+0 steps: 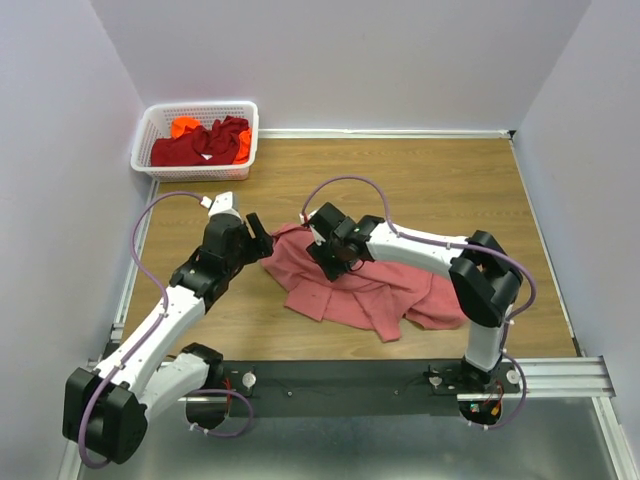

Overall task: Fold and stack the t-shirts
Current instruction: Flatten the tshirt out

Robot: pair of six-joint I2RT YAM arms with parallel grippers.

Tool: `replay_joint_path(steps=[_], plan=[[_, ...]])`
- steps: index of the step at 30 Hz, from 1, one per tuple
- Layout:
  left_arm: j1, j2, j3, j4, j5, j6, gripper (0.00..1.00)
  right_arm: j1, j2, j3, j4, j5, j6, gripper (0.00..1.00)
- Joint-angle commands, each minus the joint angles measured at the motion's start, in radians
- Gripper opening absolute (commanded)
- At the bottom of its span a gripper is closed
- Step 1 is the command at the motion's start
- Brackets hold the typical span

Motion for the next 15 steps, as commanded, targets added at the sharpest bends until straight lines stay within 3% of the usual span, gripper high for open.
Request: replay_joint_path(steps=[1, 3, 7, 10, 15], plan=[[-0.008, -0.028, -0.013, -0.050, -0.046, -0.038, 0.77, 0.011, 0.025, 0.027, 0.011, -0.020, -0.041, 0.41], [-0.013, -0.040, -0.014, -0.066, -0.046, -0.038, 0.77, 0.011, 0.032, 0.031, 0.013, -0.029, -0.049, 0.31], [-0.017, -0.066, -0.024, -0.087, -0.054, -0.041, 0.76, 0.011, 0.034, 0.045, 0.014, -0.045, -0.046, 0.01], [-0.022, -0.081, -0.021, -0.093, -0.044, -0.035, 0.75, 0.002, 0.002, 0.057, 0.013, 0.048, -0.040, 0.01], [-0.033, -0.094, -0.018, -0.081, -0.009, -0.012, 0.73, -0.181, -0.079, 0.079, 0.014, 0.031, 0.009, 0.01]])
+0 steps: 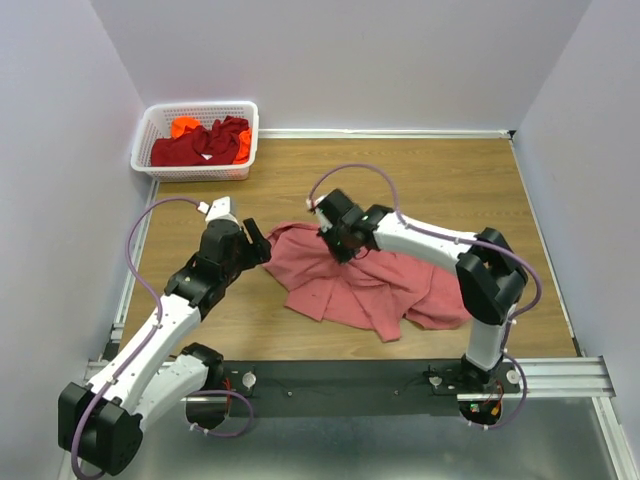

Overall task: Fold and stack the t-shirts
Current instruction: Flatten the tshirt out

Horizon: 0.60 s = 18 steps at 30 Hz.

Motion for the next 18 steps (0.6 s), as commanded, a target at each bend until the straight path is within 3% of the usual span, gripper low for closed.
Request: replay_joint_path(steps=[1, 6, 13, 18], plan=[[-0.017, -0.010, -0.005, 0.001, 0.018, 0.017, 0.72, -0.184, -0.092, 0.045, 0.013, 0.010, 0.055, 0.01], [-0.106, 0.067, -0.005, 0.067, 0.082, 0.023, 0.69, -0.386, -0.123, 0.004, 0.013, -0.108, 0.126, 0.01], [-0.259, 0.269, 0.051, 0.125, 0.113, 0.024, 0.69, -0.469, -0.113, -0.085, 0.039, -0.223, 0.175, 0.01], [-0.300, 0.397, 0.082, 0.127, 0.090, 0.032, 0.69, -0.480, -0.113, -0.105, 0.068, -0.267, 0.195, 0.01]])
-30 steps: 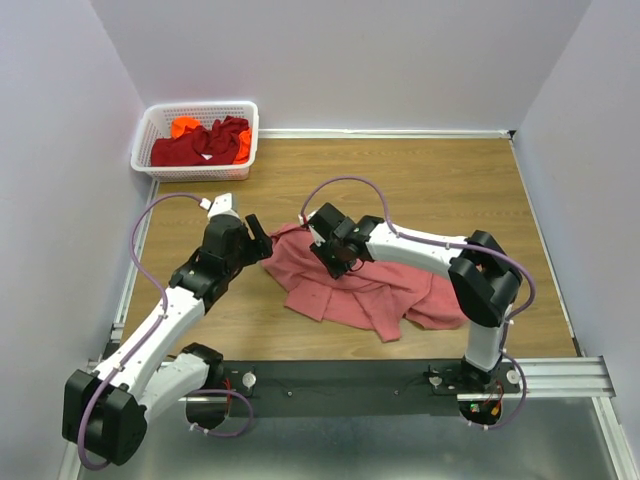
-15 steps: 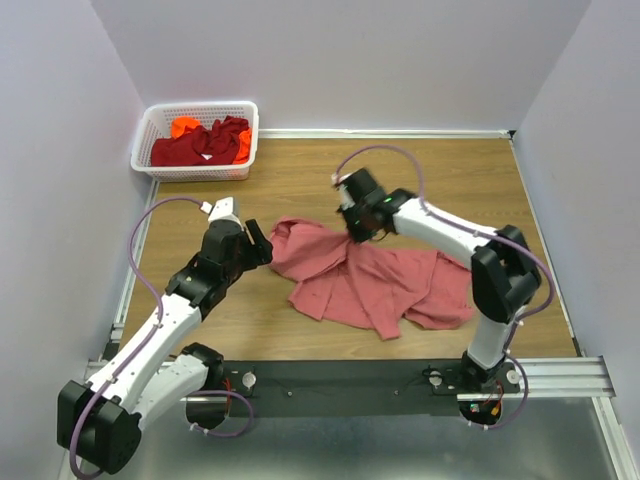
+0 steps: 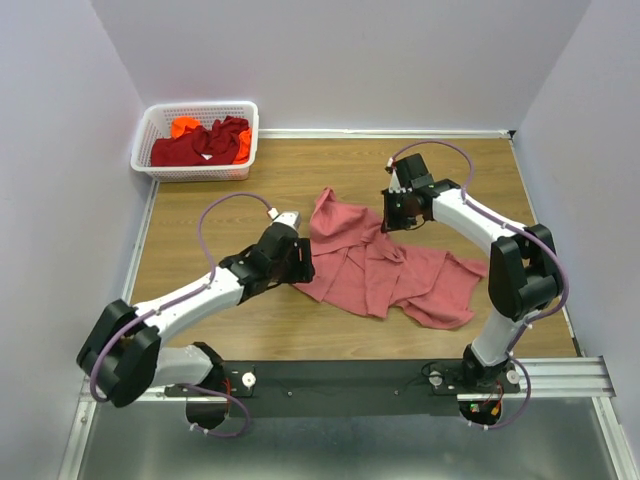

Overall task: Fold and stack the t-shirts
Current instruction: Flatten the tshirt out

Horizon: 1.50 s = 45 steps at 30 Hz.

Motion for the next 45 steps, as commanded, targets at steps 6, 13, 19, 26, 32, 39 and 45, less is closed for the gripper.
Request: replay_joint_path(steps=[6, 13, 19, 26, 32, 39, 45], plan=[[-0.025, 0.190, 0.060, 0.027, -0.061, 0.002, 0.69, -0.012, -0.008, -0.025, 0.045, -0.093, 0.038, 0.01], [-0.148, 0.272, 0.188, -0.059, -0.143, 0.060, 0.68, -0.012, -0.004, -0.026, 0.050, -0.092, 0.040, 0.01], [-0.245, 0.321, 0.256, -0.157, -0.210, 0.102, 0.66, -0.016, 0.005, -0.023, 0.051, -0.084, 0.040, 0.01], [-0.303, 0.431, 0.310, -0.203, -0.234, 0.123, 0.63, -0.019, 0.019, -0.022, 0.053, -0.089, 0.040, 0.01], [-0.305, 0.469, 0.328, -0.258, -0.297, 0.123, 0.61, -0.022, 0.018, -0.022, 0.053, -0.084, 0.035, 0.01], [-0.305, 0.493, 0.319, -0.277, -0.325, 0.126, 0.53, -0.033, 0.013, -0.028, 0.053, -0.073, 0.029, 0.01], [-0.298, 0.485, 0.322, -0.303, -0.368, 0.122, 0.45, -0.044, 0.002, -0.037, 0.053, -0.066, 0.025, 0.01]])
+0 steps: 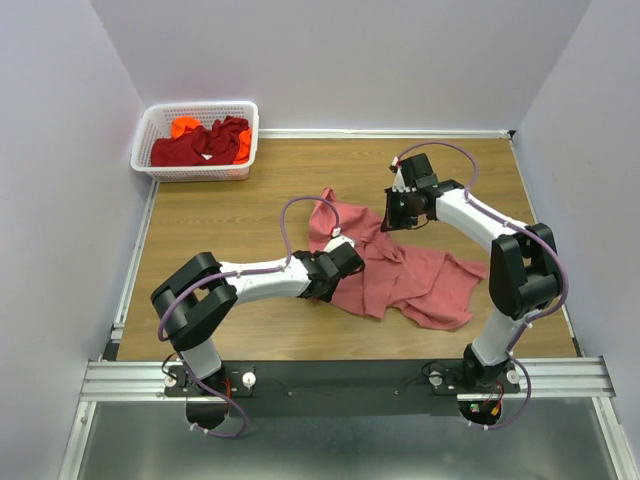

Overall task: Fold and stack the t-shirts
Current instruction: Flatten the tshirt out

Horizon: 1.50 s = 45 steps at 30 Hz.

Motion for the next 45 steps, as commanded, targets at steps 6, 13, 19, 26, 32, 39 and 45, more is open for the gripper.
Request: replay_joint_path(steps=[6, 13, 19, 26, 32, 39, 45], plan=[[0.019, -0.011, 0.015, -0.070, -0.093, 0.010, 0.32, -0.030, -0.025, -0.033, 0.015, 0.027, -0.009, 0.01], [0.044, -0.033, 0.002, -0.078, -0.100, 0.021, 0.19, -0.064, -0.049, -0.053, 0.015, 0.027, -0.012, 0.01], [0.049, -0.069, 0.030, -0.096, -0.096, 0.033, 0.19, -0.068, -0.052, -0.056, 0.015, 0.023, -0.010, 0.01], [0.088, -0.079, 0.019, -0.081, -0.114, 0.049, 0.00, -0.070, -0.054, -0.059, 0.015, 0.039, -0.007, 0.01], [0.153, -0.134, 0.016, -0.086, -0.130, 0.065, 0.00, -0.104, -0.081, -0.070, 0.014, 0.065, 0.007, 0.01], [0.217, -0.177, -0.045, -0.011, -0.033, 0.091, 0.01, -0.130, -0.097, -0.073, 0.015, 0.053, 0.021, 0.01], [0.250, -0.198, -0.065, 0.032, 0.041, 0.113, 0.08, -0.130, -0.103, -0.076, 0.015, 0.029, 0.017, 0.01]])
